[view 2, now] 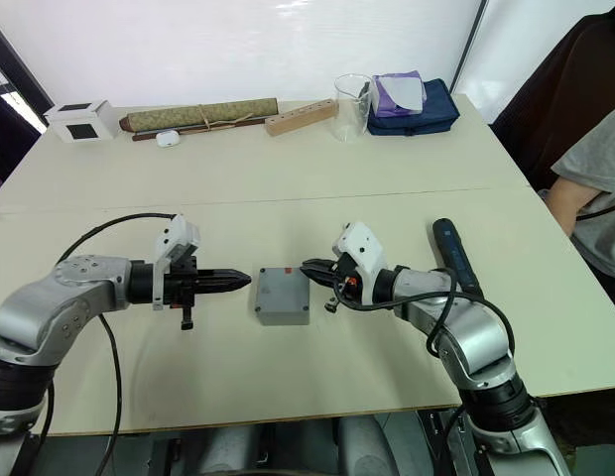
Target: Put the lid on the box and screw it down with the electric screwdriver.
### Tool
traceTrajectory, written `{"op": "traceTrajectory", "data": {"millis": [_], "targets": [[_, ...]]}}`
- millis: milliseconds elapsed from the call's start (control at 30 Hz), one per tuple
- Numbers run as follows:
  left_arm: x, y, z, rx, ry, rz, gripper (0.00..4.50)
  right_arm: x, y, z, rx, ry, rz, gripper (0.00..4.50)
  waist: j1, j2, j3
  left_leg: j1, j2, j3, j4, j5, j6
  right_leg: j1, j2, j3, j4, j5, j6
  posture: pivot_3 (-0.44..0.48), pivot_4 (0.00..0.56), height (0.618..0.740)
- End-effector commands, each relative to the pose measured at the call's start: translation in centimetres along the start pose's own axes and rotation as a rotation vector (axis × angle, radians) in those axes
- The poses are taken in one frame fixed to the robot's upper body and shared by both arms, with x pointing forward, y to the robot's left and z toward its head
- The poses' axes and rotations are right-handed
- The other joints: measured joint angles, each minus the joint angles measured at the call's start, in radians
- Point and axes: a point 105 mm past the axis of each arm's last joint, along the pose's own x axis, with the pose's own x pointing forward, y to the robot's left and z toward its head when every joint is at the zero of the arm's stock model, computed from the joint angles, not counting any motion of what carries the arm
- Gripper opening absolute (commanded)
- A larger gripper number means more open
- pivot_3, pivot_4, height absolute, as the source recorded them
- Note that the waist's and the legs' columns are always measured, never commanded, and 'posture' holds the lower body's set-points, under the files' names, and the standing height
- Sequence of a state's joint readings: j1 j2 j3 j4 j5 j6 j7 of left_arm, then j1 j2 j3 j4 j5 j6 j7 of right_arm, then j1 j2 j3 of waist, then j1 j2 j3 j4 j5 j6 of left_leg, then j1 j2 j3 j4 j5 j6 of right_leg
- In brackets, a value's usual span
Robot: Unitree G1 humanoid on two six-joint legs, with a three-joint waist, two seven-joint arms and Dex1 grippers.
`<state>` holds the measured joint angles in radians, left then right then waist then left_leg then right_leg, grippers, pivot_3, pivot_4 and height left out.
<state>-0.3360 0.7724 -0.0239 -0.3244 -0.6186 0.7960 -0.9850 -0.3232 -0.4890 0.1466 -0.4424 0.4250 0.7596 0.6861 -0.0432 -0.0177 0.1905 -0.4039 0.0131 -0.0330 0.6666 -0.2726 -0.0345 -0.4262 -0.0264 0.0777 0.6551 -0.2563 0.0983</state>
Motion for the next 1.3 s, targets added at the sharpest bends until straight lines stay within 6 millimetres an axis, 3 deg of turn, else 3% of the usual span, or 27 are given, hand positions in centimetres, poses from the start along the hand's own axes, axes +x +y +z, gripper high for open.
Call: {"op": "traceTrajectory", "data": {"millis": [33, 367, 400, 467, 500, 700, 733, 833, 967, 1000, 1033, 1067, 1233, 1300], "targets": [[0.0, -0.1, 1.2, 0.054, -0.026, 0.005, 0.00, 0.1, 0.0, 0.9, -0.040, -0.027, 0.000, 0.02, 0.000, 0.000, 0.000, 0.000, 0.000, 0.000, 0.000, 0.000, 0.000, 0.000, 0.000, 0.000, 0.000, 0.000, 0.000, 0.000, 0.150, 0.740], [0.2, -0.2, 1.5, 0.058, -0.032, 0.004, 0.00, 0.2, -0.2, 0.6, -0.032, -0.011, -0.003, 0.02, 0.000, 0.000, 0.000, 0.000, 0.000, 0.000, 0.000, 0.000, 0.000, 0.000, 0.000, 0.000, 0.000, 0.000, 0.000, 0.000, 0.150, 0.740], [0.2, -0.2, 1.6, 0.058, -0.034, 0.004, 0.00, 0.1, -0.2, 0.6, -0.031, -0.011, -0.004, 0.71, 0.000, 0.000, 0.000, 0.000, 0.000, 0.000, 0.000, 0.000, 0.000, 0.000, 0.000, 0.000, 0.000, 0.000, 0.000, 0.000, 0.150, 0.740], [0.2, -0.1, 1.6, 0.057, -0.037, 0.003, 0.00, 0.1, -0.3, 0.7, -0.031, -0.011, -0.006, 1.20, 0.000, 0.000, 0.000, 0.000, 0.000, 0.000, 0.000, 0.000, 0.000, 0.000, 0.000, 0.000, 0.000, 0.000, 0.000, 0.000, 0.150, 0.740], [0.2, 0.0, 1.6, 0.056, -0.038, 0.003, 0.00, 0.0, -0.3, 0.7, -0.032, -0.011, -0.006, 1.82, 0.000, 0.000, 0.000, 0.000, 0.000, 0.000, 0.000, 0.000, 0.000, 0.000, 0.000, 0.000, 0.000, 0.000, 0.000, 0.000, 0.150, 0.740], [0.2, 0.4, 1.9, 0.054, -0.072, 0.001, 0.00, -0.9, -1.2, 1.4, -0.032, -0.017, -0.035, 3.74, 0.000, 0.000, 0.000, 0.000, 0.000, 0.000, 0.000, 0.000, 0.000, 0.000, 0.000, 0.000, 0.000, 0.000, 0.000, 0.000, 0.150, 0.740], [0.2, 0.4, 2.2, 0.057, -0.083, -0.001, 0.00, -1.2, -1.4, 1.8, -0.026, -0.024, -0.045, 3.74, 0.000, 0.000, 0.000, 0.000, 0.000, 0.000, 0.000, 0.000, 0.000, 0.000, 0.000, 0.000, 0.000, 0.000, 0.000, 0.000, 0.150, 0.740], [0.2, 0.2, 3.7, 0.089, -0.145, -0.011, 0.00, -3.1, -3.4, 4.4, 0.048, -0.120, -0.143, 3.74, 0.003, 0.000, 0.000, 0.000, 0.000, 0.000, 0.000, 0.000, 0.000, 0.000, 0.000, 0.000, 0.000, 0.000, 0.000, 0.000, 0.150, 0.740], [0.8, -0.4, 5.6, 0.188, -0.163, -0.027, 0.00, -7.6, -6.7, 6.6, 0.118, -0.084, -0.285, 3.74, 0.007, 0.000, 0.000, -0.001, 0.000, 0.000, 0.001, 0.000, 0.000, 0.000, -0.001, 0.000, 0.000, 0.000, 0.000, 0.000, 0.150, 0.740], [1.0, -0.9, 6.0, 0.205, -0.168, -0.063, 0.00, -8.8, -7.5, 6.6, 0.132, -0.036, -0.325, 3.74, 0.008, 0.000, 0.000, -0.001, -0.001, 0.000, 0.001, 0.000, 0.000, 0.000, -0.001, 0.000, 0.000, 0.000, 0.000, 0.000, 0.150, 0.740], [1.1, -1.3, 6.3, 0.216, -0.173, -0.088, 0.00, -9.6, -8.0, 6.7, 0.145, -0.005, -0.351, 4.33, 0.008, 0.000, 0.000, -0.001, -0.001, 0.000, 0.001, 0.000, 0.000, 0.000, -0.001, 0.000, 0.000, 0.000, 0.000, 0.000, 0.150, 0.740], [1.3, -1.8, 6.5, 0.228, -0.165, -0.131, 0.00, -10.6, -8.4, 6.6, 0.156, 0.042, -0.367, 4.48, 0.007, 0.000, 0.000, -0.001, -0.001, 0.000, 0.000, 0.000, 0.000, 0.000, -0.001, 0.000, -0.001, 0.000, 0.000, 0.000, 0.150, 0.740], [1.7, -3.8, 6.7, 0.274, -0.134, -0.283, 0.00, -14.2, -10.0, 5.6, 0.255, 0.274, -0.486, 4.48, -0.002, 0.001, 0.000, -0.001, -0.001, 0.001, -0.001, 0.000, 0.000, 0.000, 0.000, 0.000, -0.001, 0.000, 0.000, 0.000, 0.150, 0.740], [2.4, -4.5, 6.4, 0.346, -0.097, -0.333, 0.00, -16.4, -10.4, 3.1, 0.391, 0.523, -0.522, 4.48, -0.001, 0.003, 0.001, -0.001, 0.000, 0.001, -0.001, 0.000, 0.000, 0.000, 0.000, 0.001, -0.002, 0.000, 0.000, 0.000, 0.150, 0.740]]}}
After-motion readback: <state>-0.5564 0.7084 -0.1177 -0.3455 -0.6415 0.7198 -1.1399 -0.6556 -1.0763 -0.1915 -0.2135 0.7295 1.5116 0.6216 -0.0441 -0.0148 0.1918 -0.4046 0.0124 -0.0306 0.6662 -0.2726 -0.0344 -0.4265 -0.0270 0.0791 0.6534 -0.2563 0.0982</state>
